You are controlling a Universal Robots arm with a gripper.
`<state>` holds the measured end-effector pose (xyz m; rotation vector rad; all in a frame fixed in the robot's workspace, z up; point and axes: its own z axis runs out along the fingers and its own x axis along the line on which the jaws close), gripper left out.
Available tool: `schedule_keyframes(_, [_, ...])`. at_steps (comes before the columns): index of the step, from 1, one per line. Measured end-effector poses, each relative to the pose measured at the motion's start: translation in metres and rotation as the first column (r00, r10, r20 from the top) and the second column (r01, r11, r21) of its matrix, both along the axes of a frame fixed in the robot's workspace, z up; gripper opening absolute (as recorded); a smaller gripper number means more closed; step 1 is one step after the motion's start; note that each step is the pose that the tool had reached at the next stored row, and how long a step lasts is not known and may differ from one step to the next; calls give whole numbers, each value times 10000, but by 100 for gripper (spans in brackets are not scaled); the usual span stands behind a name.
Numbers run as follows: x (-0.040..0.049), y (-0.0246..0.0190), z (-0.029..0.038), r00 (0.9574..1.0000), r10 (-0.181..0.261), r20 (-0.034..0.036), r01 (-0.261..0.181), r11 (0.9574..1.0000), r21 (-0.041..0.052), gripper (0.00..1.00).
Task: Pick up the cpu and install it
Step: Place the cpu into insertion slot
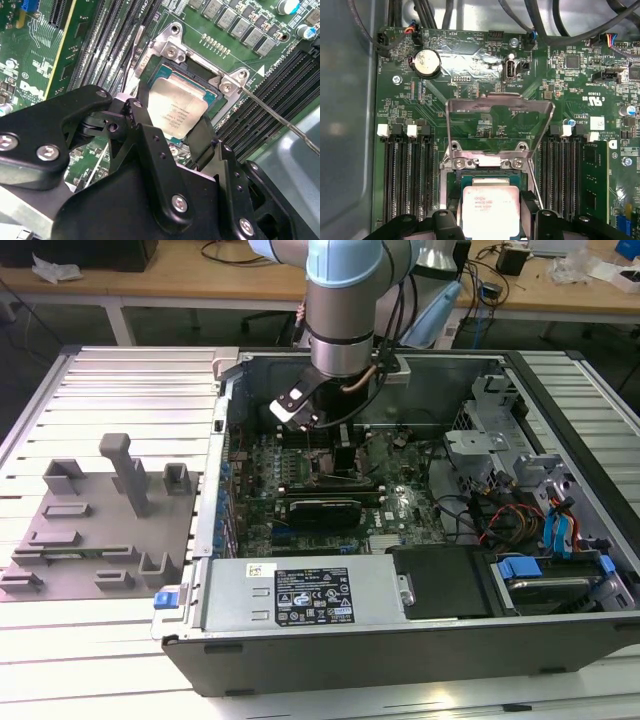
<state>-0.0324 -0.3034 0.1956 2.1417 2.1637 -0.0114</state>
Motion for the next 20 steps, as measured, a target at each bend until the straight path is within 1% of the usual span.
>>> schedule_keyframes(1, [0,0,1,10000,-1,1,1,10000,4,55])
schedule_keyframes(2, [3,4,16,10000,0,12,0,9999,112,55])
schedule_keyframes(3, [0,-1,40,10000,0,1,0,9999,142,55])
schedule_keyframes(4, [1,-1,47,10000,0,2,0,9998,193,55])
schedule_keyframes(5, [0,-13,49,10000,0,1,0,9996,281,55])
schedule_keyframes(6, [0,-35,49,10000,0,1,0,9993,375,55])
schedule_keyframes(7, [0,-69,48,10000,-1,0,1,9988,494,55])
schedule_keyframes(9, [-1,-76,37,10000,-20,1,20,9983,580,55])
schedule_keyframes(12, [-2,-77,13,10000,-63,1,62,9981,620,55])
schedule_keyframes(14, [-2,-88,11,9999,-117,2,117,9980,621,55])
schedule_keyframes(20, [-4,-88,1,9999,-137,1,137,9980,620,55])
